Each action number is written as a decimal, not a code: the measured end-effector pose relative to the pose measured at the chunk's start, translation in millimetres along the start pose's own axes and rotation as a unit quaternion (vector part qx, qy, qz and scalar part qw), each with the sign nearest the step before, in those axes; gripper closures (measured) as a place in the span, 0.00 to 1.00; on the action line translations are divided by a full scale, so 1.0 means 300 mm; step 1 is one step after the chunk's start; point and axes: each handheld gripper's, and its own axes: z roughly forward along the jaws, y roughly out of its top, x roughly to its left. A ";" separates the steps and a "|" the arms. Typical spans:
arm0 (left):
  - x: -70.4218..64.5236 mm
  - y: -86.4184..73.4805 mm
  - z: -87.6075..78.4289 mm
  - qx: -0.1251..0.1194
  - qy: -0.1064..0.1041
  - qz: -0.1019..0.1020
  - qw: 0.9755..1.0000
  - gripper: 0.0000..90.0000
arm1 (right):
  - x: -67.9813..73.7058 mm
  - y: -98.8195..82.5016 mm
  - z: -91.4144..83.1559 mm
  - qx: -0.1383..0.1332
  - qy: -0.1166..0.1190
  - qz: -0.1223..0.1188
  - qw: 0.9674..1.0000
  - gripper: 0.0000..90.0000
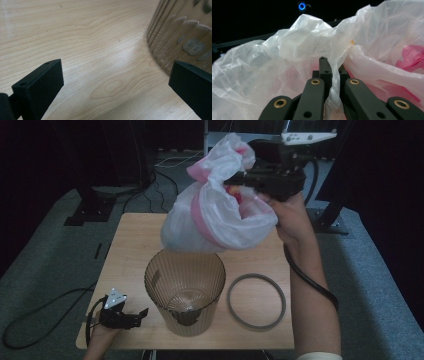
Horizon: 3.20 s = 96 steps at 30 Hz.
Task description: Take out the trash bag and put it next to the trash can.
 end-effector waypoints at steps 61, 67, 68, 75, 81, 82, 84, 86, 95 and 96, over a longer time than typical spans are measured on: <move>0.035 -0.028 0.004 0.029 -0.007 -0.025 0.999 0.00 | -0.540 -0.817 0.098 0.158 -0.208 0.215 0.941 0.97; 0.035 -0.029 0.006 0.031 -0.010 -0.028 0.999 0.00 | -0.536 -0.814 0.086 0.152 -0.207 0.216 0.942 0.78; 0.035 -0.029 0.006 0.031 -0.010 -0.028 0.999 0.00 | -0.534 -0.812 0.084 0.151 -0.208 0.213 0.943 0.76; 0.037 -0.029 0.007 0.032 -0.012 -0.029 0.999 0.00 | -0.513 -0.793 0.061 0.146 -0.224 0.216 0.939 0.51; 0.036 -0.029 0.009 0.033 -0.013 -0.030 0.999 0.00 | -0.506 -0.790 0.047 0.138 -0.205 0.226 0.942 0.14; 0.036 -0.029 0.009 0.033 -0.013 -0.031 0.999 0.00 | -0.502 -0.790 0.047 0.141 -0.199 0.223 0.944 0.13; 0.036 -0.029 0.009 0.033 -0.013 -0.030 0.999 0.00 | -0.493 -0.787 0.046 0.146 -0.211 0.216 0.942 0.13; 0.036 -0.030 0.008 0.034 -0.014 -0.031 0.999 0.00 | -0.489 -0.786 0.039 0.139 -0.211 0.221 0.942 0.13; 0.037 -0.031 0.007 0.034 -0.013 -0.032 0.999 0.00 | -0.452 -0.780 -0.015 0.131 -0.234 0.207 0.941 0.13; 0.035 -0.031 0.007 0.034 -0.013 -0.031 0.999 0.00 | -0.445 -0.779 -0.023 0.129 -0.233 0.205 0.942 0.13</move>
